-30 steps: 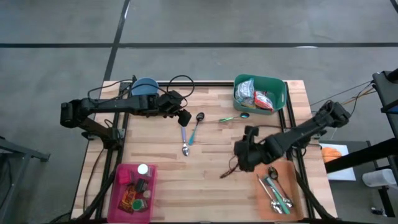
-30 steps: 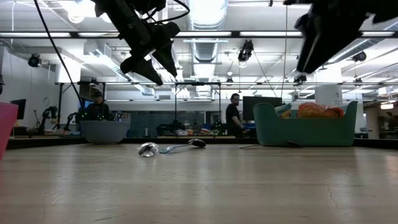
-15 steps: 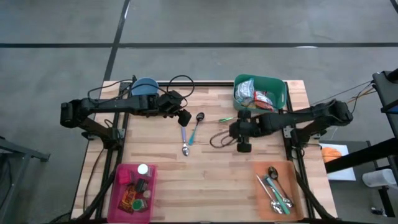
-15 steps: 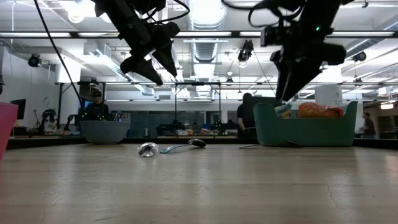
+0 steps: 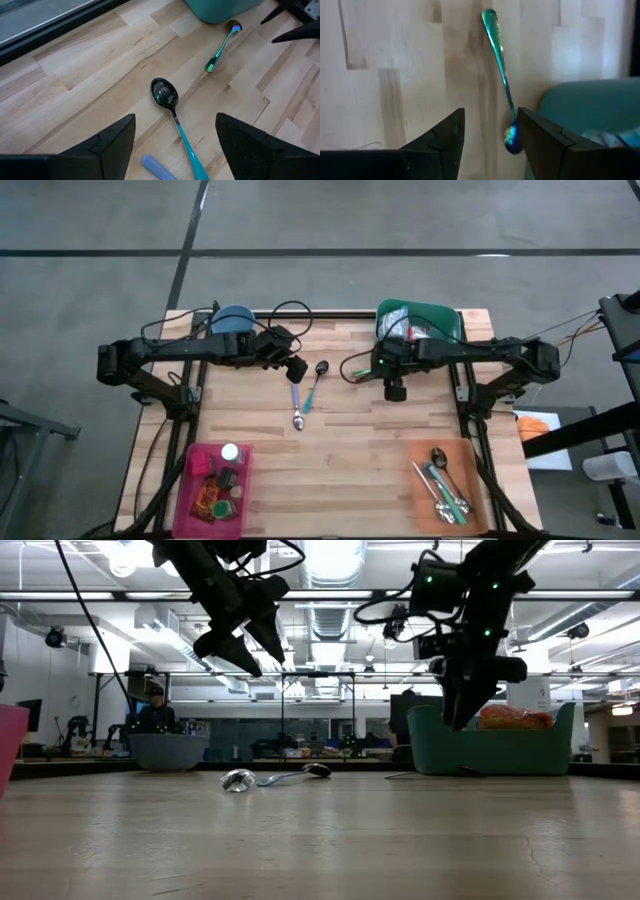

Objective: Pick & Place Food Item
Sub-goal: Put the green spoon into the orange bin

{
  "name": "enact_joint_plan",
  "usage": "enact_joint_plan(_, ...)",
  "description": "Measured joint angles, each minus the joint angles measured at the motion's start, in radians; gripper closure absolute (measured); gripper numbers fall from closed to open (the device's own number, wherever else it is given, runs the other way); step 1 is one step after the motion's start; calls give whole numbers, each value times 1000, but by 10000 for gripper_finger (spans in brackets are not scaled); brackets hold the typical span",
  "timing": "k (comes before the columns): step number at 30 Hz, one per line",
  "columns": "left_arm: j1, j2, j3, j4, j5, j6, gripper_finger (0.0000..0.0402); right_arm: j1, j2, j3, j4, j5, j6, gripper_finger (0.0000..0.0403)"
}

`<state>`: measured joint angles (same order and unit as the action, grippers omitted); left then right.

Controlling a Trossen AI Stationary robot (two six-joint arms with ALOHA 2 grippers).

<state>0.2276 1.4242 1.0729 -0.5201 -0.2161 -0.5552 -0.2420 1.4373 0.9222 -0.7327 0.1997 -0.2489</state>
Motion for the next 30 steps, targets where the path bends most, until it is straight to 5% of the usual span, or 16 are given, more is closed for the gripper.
enact_joint_plan(10, 0, 0, 0, 0, 0, 0, 122, -73, 173, 12, 16, -44, -88, 223)
enact_joint_plan(17, 0, 0, 0, 0, 0, 0, 122, -73, 251, 60, 19, 61, -119, 223)
enact_joint_plan(30, 0, 0, 0, 0, 0, 0, 122, -127, 295, 75, 31, 92, -138, 223)
